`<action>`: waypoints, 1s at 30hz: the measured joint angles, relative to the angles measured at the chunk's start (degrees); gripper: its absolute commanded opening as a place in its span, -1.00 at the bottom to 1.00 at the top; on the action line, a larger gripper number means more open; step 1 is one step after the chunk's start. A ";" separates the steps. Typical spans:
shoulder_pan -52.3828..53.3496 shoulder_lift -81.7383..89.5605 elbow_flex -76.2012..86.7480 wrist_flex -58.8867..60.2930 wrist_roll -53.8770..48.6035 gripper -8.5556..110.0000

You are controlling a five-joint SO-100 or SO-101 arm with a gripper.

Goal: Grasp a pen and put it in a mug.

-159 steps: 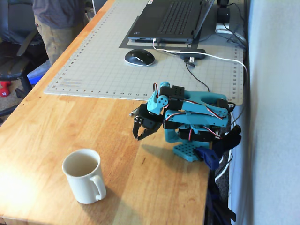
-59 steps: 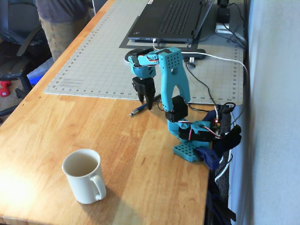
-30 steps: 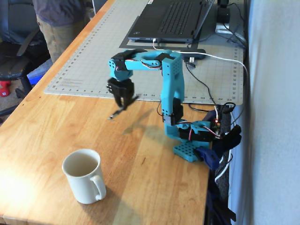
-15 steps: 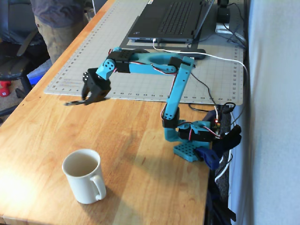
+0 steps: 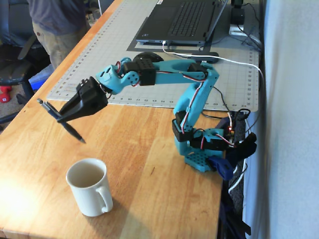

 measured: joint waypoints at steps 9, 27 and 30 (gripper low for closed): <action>-8.96 -0.09 0.00 -0.26 11.95 -0.84; -11.95 -10.63 2.37 -16.79 5.19 -0.84; -11.95 -10.63 5.62 -16.88 0.18 -0.84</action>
